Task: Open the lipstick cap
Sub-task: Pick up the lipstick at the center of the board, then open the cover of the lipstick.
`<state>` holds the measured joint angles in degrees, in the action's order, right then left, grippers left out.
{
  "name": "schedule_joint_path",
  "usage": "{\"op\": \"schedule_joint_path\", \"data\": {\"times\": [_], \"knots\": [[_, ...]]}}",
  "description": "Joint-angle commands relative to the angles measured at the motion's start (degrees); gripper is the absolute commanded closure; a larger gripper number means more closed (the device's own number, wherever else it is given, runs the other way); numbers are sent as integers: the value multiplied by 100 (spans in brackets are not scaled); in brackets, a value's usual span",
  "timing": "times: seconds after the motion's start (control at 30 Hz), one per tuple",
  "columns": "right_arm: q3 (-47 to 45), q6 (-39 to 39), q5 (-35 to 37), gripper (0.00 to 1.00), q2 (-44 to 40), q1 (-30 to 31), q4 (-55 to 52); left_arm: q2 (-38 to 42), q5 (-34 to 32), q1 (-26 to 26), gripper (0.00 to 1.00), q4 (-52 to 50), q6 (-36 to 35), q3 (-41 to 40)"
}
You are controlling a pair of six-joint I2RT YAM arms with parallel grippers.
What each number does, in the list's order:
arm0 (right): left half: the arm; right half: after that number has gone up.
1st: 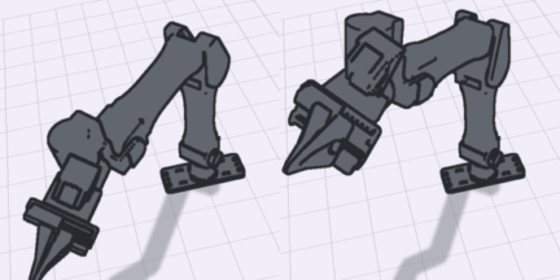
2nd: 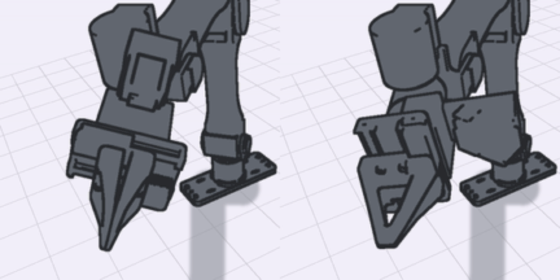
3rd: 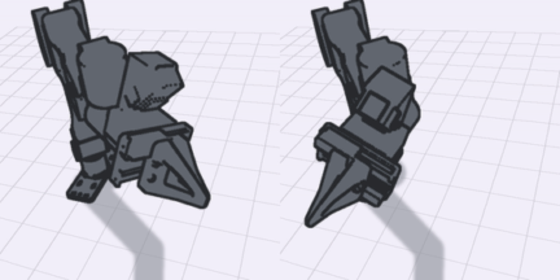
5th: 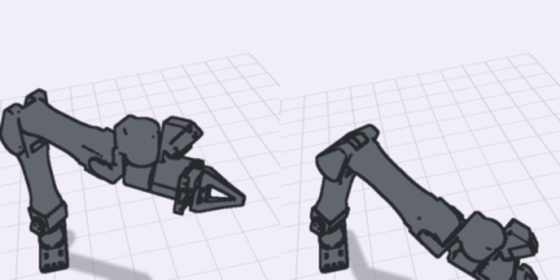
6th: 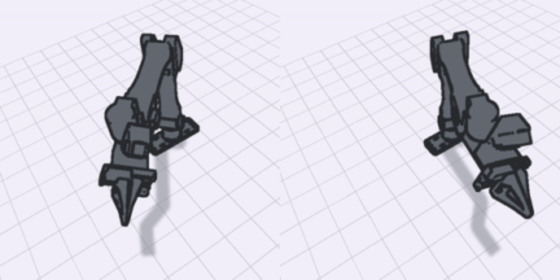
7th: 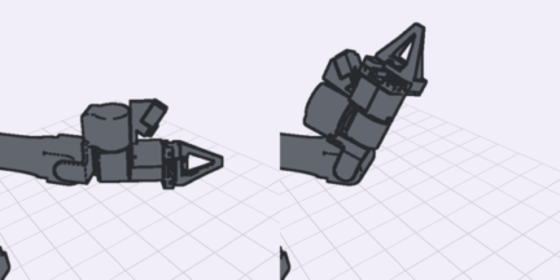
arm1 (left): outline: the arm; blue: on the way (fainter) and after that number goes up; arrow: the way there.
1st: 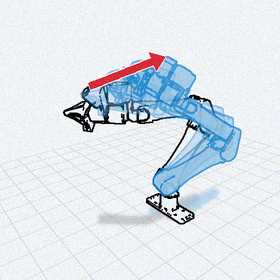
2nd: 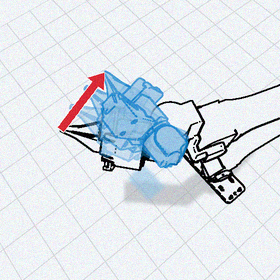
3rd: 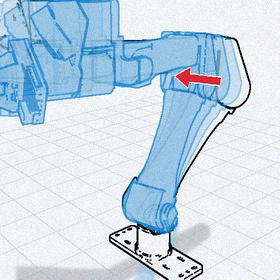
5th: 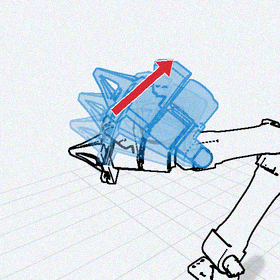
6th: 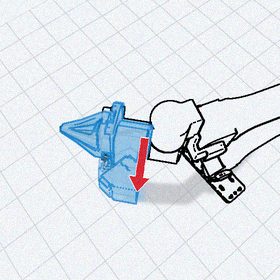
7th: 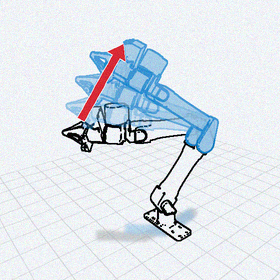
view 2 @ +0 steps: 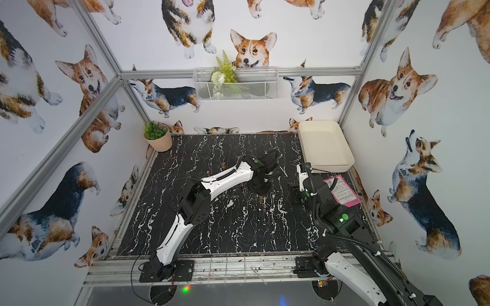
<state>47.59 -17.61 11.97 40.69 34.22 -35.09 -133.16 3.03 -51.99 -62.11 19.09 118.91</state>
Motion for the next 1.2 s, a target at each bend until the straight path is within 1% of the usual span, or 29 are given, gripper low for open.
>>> {"op": "schedule_joint_path", "data": {"times": [0.0, 0.1, 0.2, 0.37, 0.5, 0.53, 0.57, 0.67, 0.83, 0.9, 1.0, 1.17], "knots": [[-4, 44, 29, 49, 1, -3, 134, -26, -48, 13, 85, -211, -57, 44], [-4, 50, -35, 49, -8, -2, 143, 70, -91, 13, 87, -299, -72, 37], [-13, 60, -125, 49, -8, -3, 152, 357, -2, 91, 88, -396, -83, -6], [-57, 139, -926, 49, -9, 0, 405, 1008, 666, 350, 88, -565, -42, 31], [-27, 142, -1154, 50, 79, 1, 406, 1403, 997, 467, 88, -765, -40, 171], [-6, 136, -1304, 49, 114, 1, 427, 1476, 1102, 499, 88, -763, -17, 167], [-4, 135, -1465, 50, 139, 3, 470, 1604, 1431, 568, 88, -735, 12, 159], [38, 184, -1969, 50, 233, 6, 604, 1824, 1918, 682, 88, -724, 61, 167], [287, 388, -2417, 50, 452, 6, 547, 2148, 2635, 864, 88, -678, 91, 165], [348, 477, -2621, 51, 516, 3, 594, 2201, 2850, 868, 91, -762, 44, 207], [497, 641, -3040, 52, 700, 4, 584, 2353, 3142, 888, 92, -718, 48, 116], [751, 987, -3156, 53, 1018, 9, 316, 2461, 3640, 897, 91, -664, 25, 83]]}}
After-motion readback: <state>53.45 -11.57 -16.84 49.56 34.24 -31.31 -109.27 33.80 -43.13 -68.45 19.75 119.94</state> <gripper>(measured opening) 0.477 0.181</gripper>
